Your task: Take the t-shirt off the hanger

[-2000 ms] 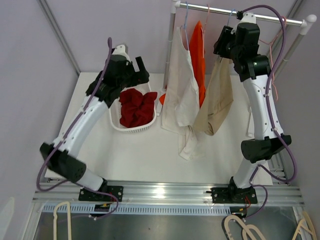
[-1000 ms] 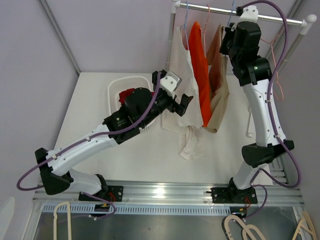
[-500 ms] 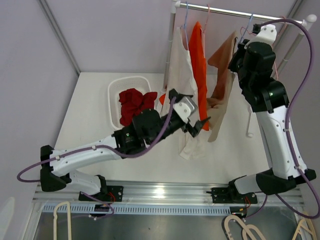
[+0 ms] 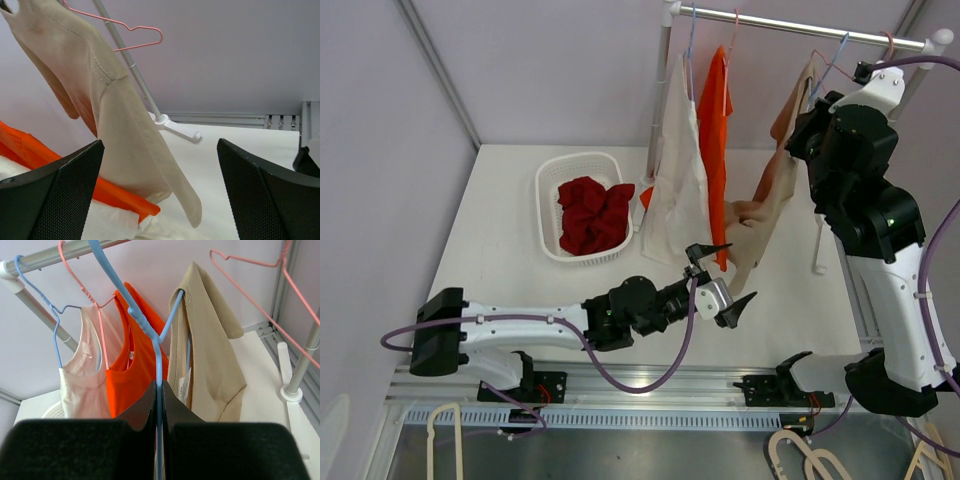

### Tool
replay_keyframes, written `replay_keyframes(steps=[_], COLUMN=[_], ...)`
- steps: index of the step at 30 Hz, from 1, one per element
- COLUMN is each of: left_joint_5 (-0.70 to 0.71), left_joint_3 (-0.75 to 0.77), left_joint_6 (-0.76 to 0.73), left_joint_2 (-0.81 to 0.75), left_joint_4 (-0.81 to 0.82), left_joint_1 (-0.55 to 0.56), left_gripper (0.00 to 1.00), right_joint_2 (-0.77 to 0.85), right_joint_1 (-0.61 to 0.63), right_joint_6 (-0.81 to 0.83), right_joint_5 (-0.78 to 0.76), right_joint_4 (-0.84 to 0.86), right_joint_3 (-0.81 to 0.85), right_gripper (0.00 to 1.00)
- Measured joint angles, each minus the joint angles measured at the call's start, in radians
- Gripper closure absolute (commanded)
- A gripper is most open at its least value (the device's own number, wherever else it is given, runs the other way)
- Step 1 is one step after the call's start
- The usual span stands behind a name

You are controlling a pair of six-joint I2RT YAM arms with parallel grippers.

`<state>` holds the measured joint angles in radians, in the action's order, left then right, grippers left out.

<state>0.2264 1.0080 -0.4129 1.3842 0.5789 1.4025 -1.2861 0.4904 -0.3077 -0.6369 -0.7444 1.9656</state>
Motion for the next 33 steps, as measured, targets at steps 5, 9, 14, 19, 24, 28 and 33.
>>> replay_keyframes(steps=[5, 9, 14, 19, 24, 28, 33], left_joint_5=[0.017, 0.018, 0.014, -0.002, -0.006, -0.024, -0.001], left_joint_3=[0.024, 0.071, 0.121, 0.181, 0.233, 0.253, 0.219], left_joint_6=[-0.006, -0.002, 0.033, 0.09, 0.119, 0.13, 0.11], left_joint_2=[0.064, 0.122, 0.176, 0.227, 0.254, 0.254, 0.217], left_joint_4=[0.055, 0.055, 0.054, 0.021, -0.034, -0.066, -0.063], left_joint_1=[-0.015, -0.044, -0.102, -0.171, -0.191, -0.182, -0.116], left_gripper=[0.0, 0.01, 0.01, 0.31, 0.99, 0.99, 0.99], right_joint_2=[0.002, 0.005, 0.01, 0.017, 0.017, 0.025, 0.033], right_joint_1=[0.035, 0.068, 0.096, 0.103, 0.104, 0.104, 0.105], right_joint_6=[-0.01, -0.014, -0.015, -0.015, -0.018, -0.026, -0.014], right_joint_5=[-0.002, -0.002, -0.002, -0.002, -0.001, 0.001, -0.02], right_joint_4=[-0.023, -0.04, -0.056, -0.064, -0.067, -0.063, -0.043], right_joint_3=[0.004, 0.006, 0.014, 0.021, 0.023, 0.01, -0.021], right_gripper=[1.0, 1.0, 1.0, 1.0, 1.0, 1.0, 1.0])
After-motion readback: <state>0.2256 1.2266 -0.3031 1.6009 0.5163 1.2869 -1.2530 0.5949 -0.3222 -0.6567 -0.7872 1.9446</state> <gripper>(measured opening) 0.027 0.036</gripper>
